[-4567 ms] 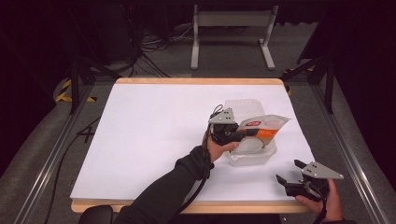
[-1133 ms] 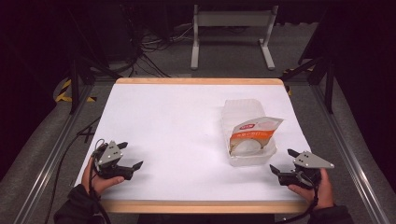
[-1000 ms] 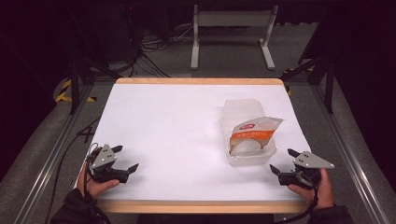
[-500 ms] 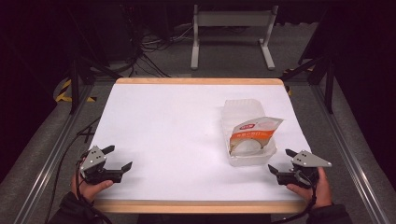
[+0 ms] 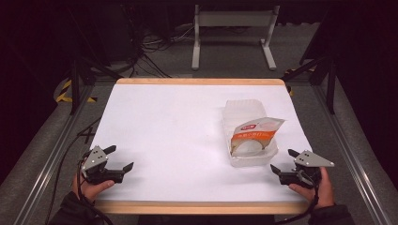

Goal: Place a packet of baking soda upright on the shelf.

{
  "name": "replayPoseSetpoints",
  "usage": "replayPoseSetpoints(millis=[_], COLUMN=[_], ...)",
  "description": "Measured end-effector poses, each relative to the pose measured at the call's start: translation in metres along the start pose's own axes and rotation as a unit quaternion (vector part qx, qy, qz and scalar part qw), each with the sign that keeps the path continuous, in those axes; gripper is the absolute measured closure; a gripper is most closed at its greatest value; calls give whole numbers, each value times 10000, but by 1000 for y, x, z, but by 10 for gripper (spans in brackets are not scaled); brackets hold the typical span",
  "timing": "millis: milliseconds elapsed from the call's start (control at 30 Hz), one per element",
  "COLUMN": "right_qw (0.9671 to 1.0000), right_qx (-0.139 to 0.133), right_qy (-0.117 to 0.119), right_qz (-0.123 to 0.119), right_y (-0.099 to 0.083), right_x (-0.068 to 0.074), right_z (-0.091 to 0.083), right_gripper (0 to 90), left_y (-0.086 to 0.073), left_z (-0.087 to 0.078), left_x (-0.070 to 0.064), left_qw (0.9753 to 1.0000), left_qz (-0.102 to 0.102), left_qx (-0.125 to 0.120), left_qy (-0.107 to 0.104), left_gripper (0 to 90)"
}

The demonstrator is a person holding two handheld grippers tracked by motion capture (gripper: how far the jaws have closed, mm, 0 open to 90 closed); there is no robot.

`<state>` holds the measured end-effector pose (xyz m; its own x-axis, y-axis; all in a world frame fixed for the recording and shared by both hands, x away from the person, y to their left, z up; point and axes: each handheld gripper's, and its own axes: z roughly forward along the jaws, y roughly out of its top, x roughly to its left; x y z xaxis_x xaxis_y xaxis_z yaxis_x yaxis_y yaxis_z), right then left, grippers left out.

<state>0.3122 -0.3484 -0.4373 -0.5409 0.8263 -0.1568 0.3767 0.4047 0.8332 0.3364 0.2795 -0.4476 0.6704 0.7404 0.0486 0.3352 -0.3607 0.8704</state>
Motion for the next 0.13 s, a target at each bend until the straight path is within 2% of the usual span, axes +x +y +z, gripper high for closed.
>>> replayPoseSetpoints(millis=[133], right_qw=[10000], right_qx=[25], right_qy=[38], right_qz=[5], right_y=[1], right_x=[0], right_z=[3], right_gripper=[129], left_y=[2], left_z=[0], left_x=[-2], left_qw=[10000], left_qz=[22], left_qx=[-26], left_qy=[10], left_gripper=[77])
